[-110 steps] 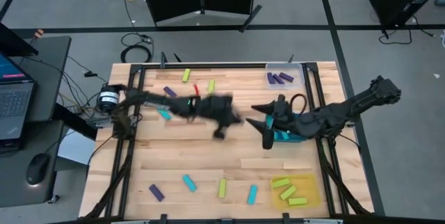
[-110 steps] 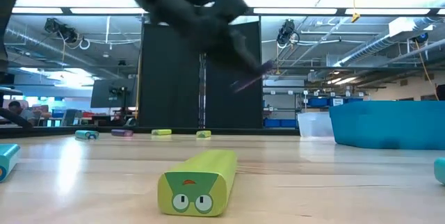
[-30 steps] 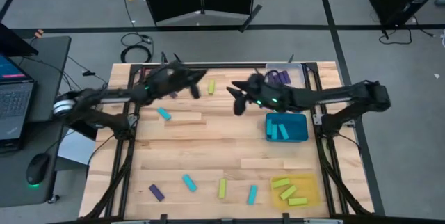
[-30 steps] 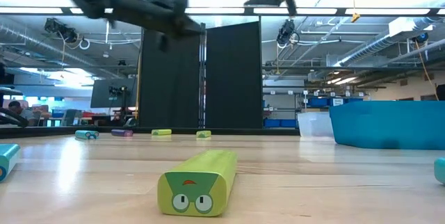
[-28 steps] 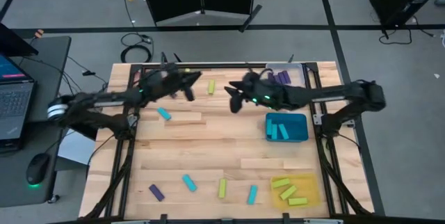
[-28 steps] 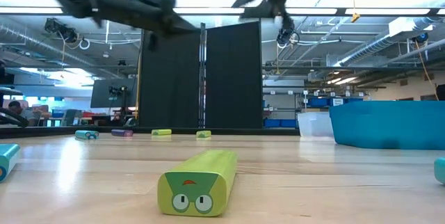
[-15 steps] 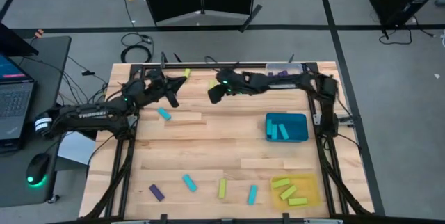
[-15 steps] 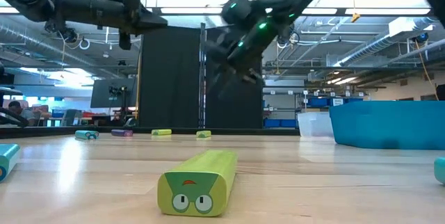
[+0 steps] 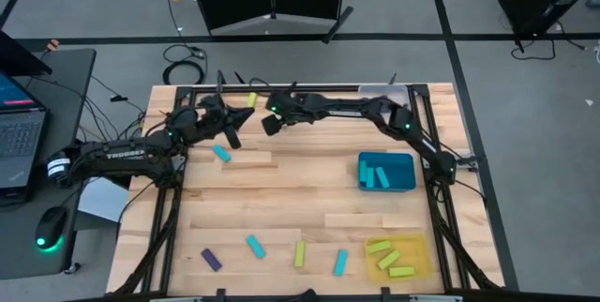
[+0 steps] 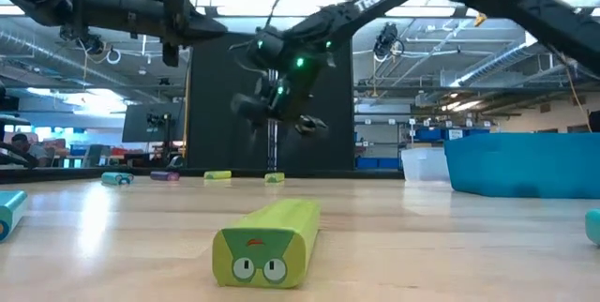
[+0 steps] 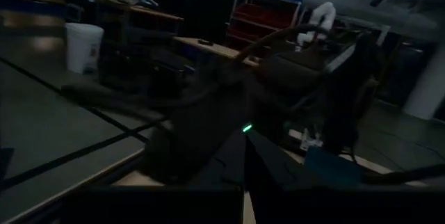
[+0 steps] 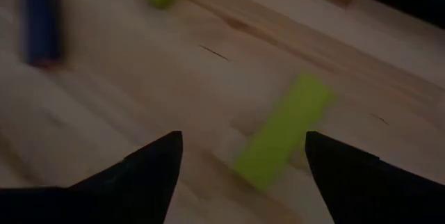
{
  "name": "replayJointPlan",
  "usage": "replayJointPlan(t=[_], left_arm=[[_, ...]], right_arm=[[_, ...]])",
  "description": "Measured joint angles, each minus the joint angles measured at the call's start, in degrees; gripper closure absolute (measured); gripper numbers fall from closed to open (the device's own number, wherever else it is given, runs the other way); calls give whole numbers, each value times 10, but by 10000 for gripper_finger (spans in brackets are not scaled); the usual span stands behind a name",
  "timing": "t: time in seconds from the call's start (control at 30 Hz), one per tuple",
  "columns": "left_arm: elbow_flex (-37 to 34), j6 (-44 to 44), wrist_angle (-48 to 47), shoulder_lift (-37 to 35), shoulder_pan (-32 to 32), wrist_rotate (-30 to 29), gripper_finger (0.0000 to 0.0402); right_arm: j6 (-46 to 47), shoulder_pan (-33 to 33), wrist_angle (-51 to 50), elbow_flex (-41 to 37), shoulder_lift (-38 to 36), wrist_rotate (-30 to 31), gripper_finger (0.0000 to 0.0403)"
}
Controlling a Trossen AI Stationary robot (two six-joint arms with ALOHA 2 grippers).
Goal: Sort blocks
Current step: Put the light green block into the yellow bin
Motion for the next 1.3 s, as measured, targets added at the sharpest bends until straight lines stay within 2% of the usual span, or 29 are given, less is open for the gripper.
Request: replayJointPlan(t=[0.13,0.23,0.37,0.63,0.87,1.1,1.2,1.3], left_arm=[[0,-11,0,0,0,26,387],[0,-16,0,-2,0,41,387],[0,-23,4,-5,0,46,387],[0,-21,4,-41,5,67,387],[0,-18,-22,-99,27,101,387],[0,-1,-46,-132,56,118,387],[0,-1,-45,-133,64,142,387],[0,-1,-52,-133,70,158,387]], right_arm=[[24,2,-65,50,26,36,78],[53,2,-100,59,29,36,80],[82,-4,-104,59,29,-6,91],[105,-3,-83,59,29,-13,115],[70,12,29,59,14,-40,118],[22,15,248,59,1,-118,121],[26,12,321,60,-1,-108,124],[71,2,302,60,-1,-70,124]])
